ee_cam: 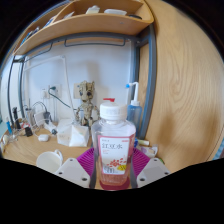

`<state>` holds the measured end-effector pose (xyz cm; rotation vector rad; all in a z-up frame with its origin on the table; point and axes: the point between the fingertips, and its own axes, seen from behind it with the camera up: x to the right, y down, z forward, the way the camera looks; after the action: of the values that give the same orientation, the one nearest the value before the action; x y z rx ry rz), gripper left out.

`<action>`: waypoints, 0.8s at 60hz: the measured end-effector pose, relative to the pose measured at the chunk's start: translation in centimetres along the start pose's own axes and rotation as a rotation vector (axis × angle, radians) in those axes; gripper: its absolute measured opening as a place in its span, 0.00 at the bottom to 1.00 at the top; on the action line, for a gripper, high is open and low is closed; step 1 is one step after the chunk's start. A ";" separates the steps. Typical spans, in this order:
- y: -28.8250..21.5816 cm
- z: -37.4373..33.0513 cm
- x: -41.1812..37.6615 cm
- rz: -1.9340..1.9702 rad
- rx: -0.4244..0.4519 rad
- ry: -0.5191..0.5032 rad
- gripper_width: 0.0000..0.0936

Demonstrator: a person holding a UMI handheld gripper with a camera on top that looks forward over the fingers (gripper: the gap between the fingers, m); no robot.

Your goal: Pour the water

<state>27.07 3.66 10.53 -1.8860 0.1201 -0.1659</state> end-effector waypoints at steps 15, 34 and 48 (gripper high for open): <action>2.2 1.0 0.1 0.006 0.024 -0.009 0.57; 3.5 -0.4 0.6 0.032 0.015 0.016 0.89; 8.5 -8.0 0.1 0.003 -0.165 -0.051 0.91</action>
<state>25.79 -6.53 4.92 -2.0524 0.1049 -0.1083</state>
